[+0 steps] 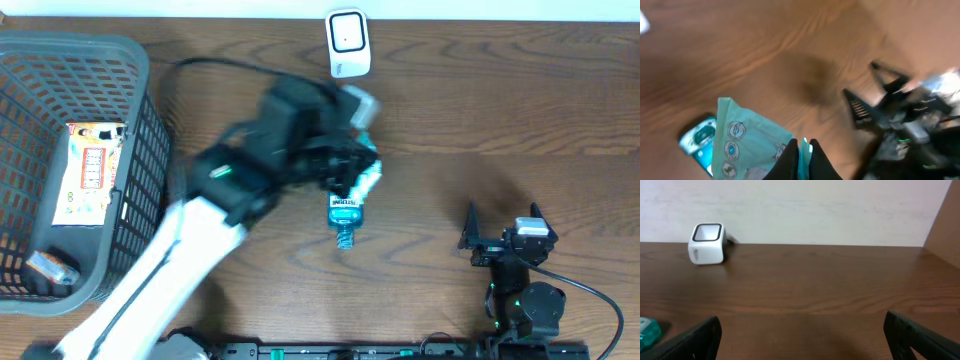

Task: Scan the item barcode
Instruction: 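Carry the white wipes pack out and place it right of the bottle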

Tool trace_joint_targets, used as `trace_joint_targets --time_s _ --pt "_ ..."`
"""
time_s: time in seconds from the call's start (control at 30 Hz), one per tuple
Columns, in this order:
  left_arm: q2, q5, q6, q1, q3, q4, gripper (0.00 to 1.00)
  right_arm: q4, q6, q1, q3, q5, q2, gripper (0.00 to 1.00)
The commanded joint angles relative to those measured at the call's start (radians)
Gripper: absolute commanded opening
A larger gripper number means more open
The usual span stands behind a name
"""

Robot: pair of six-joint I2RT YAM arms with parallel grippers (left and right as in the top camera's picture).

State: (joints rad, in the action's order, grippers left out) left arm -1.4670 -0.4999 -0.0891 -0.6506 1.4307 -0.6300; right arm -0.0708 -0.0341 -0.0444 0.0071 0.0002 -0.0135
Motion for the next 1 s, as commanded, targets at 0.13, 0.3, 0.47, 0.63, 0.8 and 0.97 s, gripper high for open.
trace_joint_targets --time_s 0.13,0.3,0.47,0.63,0.8,0.97 --pt "-0.28 0.045 0.304 -0.078 -0.01 0.05 0.07 -0.004 -0.008 0.0 -0.002 0.009 0.0 0.99" --pt "-0.416 0.045 0.318 -0.08 -0.01 0.101 0.07 -0.004 -0.008 0.0 -0.002 0.009 0.0 0.99" --pt "-0.451 0.045 0.317 -0.08 -0.01 0.14 0.07 -0.004 -0.008 0.0 -0.002 0.009 0.0 0.99" --pt "-0.45 0.045 0.317 -0.079 -0.01 0.185 0.17 -0.004 -0.008 0.0 -0.002 0.009 0.0 0.99" --pt "-0.45 0.045 0.317 -0.079 -0.009 0.212 0.54 -0.004 -0.008 0.0 -0.002 0.009 0.0 0.99" --pt "-0.426 0.127 0.316 -0.079 -0.006 0.217 0.68 -0.004 -0.008 0.0 -0.002 0.009 0.0 0.99"
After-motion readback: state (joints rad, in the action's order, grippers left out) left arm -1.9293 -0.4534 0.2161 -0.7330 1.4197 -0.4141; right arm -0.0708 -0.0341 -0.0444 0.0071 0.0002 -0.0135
